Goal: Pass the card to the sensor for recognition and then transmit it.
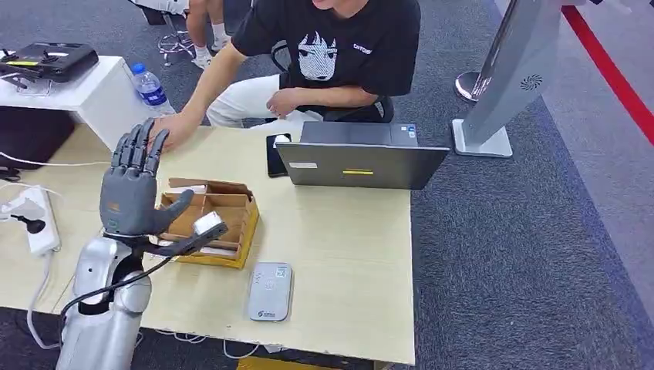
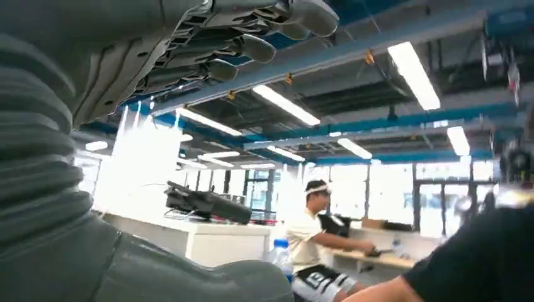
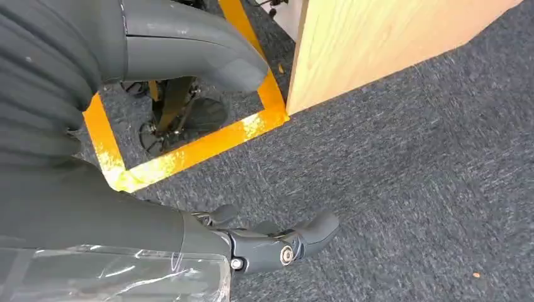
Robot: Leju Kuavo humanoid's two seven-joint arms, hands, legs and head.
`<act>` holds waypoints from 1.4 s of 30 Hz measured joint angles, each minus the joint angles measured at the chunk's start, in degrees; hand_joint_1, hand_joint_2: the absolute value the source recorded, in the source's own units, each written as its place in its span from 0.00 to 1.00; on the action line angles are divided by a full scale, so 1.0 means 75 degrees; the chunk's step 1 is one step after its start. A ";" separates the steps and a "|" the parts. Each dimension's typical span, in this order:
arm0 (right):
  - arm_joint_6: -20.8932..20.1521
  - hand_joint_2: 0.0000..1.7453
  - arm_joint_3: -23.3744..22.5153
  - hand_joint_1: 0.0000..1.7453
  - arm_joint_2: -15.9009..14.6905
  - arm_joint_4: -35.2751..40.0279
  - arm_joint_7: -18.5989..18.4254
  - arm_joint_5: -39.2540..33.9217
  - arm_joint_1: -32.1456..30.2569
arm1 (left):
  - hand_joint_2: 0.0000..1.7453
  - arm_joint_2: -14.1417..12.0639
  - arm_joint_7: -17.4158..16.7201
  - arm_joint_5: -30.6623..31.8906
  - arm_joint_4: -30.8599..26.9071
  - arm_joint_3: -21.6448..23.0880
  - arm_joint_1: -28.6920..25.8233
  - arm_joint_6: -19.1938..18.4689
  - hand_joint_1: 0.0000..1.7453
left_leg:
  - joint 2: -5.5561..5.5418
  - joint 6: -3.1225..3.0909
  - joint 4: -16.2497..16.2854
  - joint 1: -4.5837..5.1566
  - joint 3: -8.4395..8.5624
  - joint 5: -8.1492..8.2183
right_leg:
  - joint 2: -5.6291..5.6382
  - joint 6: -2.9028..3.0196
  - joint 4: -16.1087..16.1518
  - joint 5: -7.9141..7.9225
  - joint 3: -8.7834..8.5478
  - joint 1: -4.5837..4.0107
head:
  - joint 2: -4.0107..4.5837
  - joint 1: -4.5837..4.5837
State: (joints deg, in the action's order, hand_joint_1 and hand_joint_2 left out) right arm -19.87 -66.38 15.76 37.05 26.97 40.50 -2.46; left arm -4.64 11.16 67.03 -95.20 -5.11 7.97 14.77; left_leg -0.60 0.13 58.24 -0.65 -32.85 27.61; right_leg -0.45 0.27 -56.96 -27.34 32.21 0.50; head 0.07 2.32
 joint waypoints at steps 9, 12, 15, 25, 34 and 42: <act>0.0198 1.00 -0.0073 0.00 0.0000 -0.0114 -0.0605 -0.2985 -0.0045 | 1.00 0.2218 0.1446 -1.0490 -0.2632 -0.2992 -0.2680 -0.1796 0.00 | 0.0086 -0.0028 -0.0011 0.0027 0.0066 0.0089 | 0.0079 -0.0034 0.0009 -0.0061 -0.0035 0.0030 | 0.0000 -0.0009; 0.0601 1.00 0.0463 0.00 0.0000 0.0228 -0.1205 -0.4878 -0.0149 | 1.00 0.2662 0.1621 -1.4975 -0.1906 -0.4522 -0.3194 -0.2877 0.00 | 0.0126 -0.0017 -0.0008 0.0017 0.0072 0.0095 | 0.0125 -0.0030 0.0010 -0.0058 -0.0001 0.0024 | 0.0000 0.0024; 0.1305 1.00 0.1641 0.00 -0.0003 0.0905 -0.1678 -0.6304 -0.0615 | 1.00 0.2912 0.1551 -1.6062 -0.1720 -0.5066 -0.3411 -0.2853 0.00 | 0.0079 -0.0018 -0.0009 0.0017 0.0068 0.0095 | 0.0076 -0.0032 0.0010 -0.0070 -0.0033 0.0024 | 0.0000 0.0017; 0.1883 1.00 0.3922 0.00 0.0026 0.2214 -0.1909 -0.6973 -0.1548 | 1.00 0.3171 0.1184 -1.1916 -0.1668 -0.5758 -0.3467 -0.2634 0.00 | 0.0080 -0.0022 -0.0007 0.0020 0.0070 0.0096 | 0.0072 -0.0030 0.0010 -0.0066 -0.0044 0.0025 | 0.0000 0.0006; 0.1891 1.00 0.4465 0.00 0.0058 0.2632 -0.1941 -0.7277 -0.1747 | 1.00 0.3192 0.0732 -1.1180 -0.1073 -0.6188 -0.3245 -0.2392 0.00 | 0.0082 -0.0022 -0.0007 0.0021 0.0071 0.0096 | 0.0074 -0.0030 0.0010 -0.0066 -0.0044 0.0026 | 0.0000 0.0009; 0.1886 1.00 0.4668 0.00 0.0058 0.2754 -0.2020 -0.7192 -0.1809 | 1.00 0.2982 0.0671 -0.8165 0.1950 -0.8101 -0.1995 -0.3341 0.00 | 0.0085 -0.0021 -0.0007 0.0018 0.0077 0.0095 | 0.0078 -0.0029 0.0009 -0.0065 -0.0047 0.0023 | 0.0000 0.0015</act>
State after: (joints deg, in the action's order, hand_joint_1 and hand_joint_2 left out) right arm -5.73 -31.36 16.20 57.70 11.82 -13.44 -16.03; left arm 17.73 16.20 5.79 -80.57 -65.87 -6.99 -10.29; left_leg 0.04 -0.03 58.19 -0.51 -32.27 28.33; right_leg 0.13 0.06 -56.89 -27.82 31.86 0.68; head 0.07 2.43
